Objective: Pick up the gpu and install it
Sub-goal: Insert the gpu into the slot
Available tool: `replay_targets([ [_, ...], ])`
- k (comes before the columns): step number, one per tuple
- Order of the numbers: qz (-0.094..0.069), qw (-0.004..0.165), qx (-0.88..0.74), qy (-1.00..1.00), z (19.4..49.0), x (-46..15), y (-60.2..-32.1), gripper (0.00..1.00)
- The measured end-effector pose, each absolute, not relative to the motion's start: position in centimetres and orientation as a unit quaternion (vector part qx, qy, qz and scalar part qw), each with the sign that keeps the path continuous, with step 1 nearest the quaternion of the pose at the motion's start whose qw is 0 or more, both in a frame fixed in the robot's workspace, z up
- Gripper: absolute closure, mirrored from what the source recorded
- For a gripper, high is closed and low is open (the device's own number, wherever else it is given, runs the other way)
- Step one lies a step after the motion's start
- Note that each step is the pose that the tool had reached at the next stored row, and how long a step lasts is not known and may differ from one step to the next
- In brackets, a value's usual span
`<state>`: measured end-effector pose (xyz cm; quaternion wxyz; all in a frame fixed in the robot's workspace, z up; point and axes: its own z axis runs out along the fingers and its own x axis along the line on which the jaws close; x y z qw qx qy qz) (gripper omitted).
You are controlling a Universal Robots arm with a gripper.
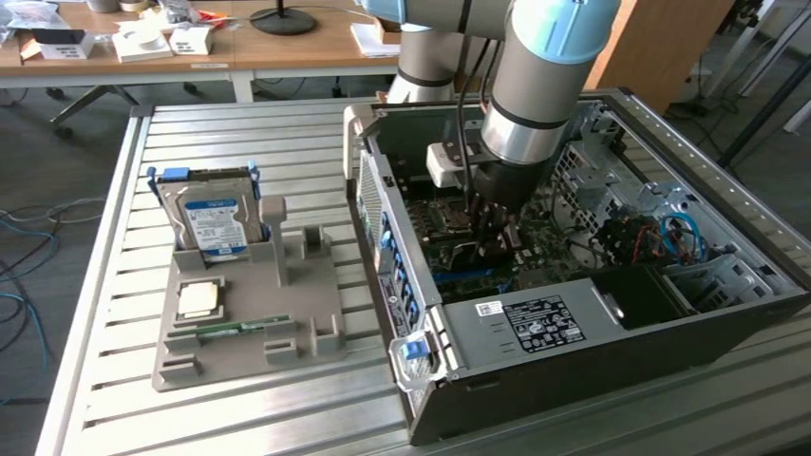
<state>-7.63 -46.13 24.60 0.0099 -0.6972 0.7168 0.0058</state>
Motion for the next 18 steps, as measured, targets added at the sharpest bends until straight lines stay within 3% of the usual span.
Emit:
replay_targets([
  [15, 0.006, 0.01, -0.697, 0.717, 24.6, -7.64, -46.13, 0.74],
  [17, 0.006, 0.01, -0.697, 0.717, 24.6, -7.64, -46.13, 0.72],
  [18, 0.006, 0.01, -0.697, 0.717, 24.6, -7.64, -46.13, 0.66],
])
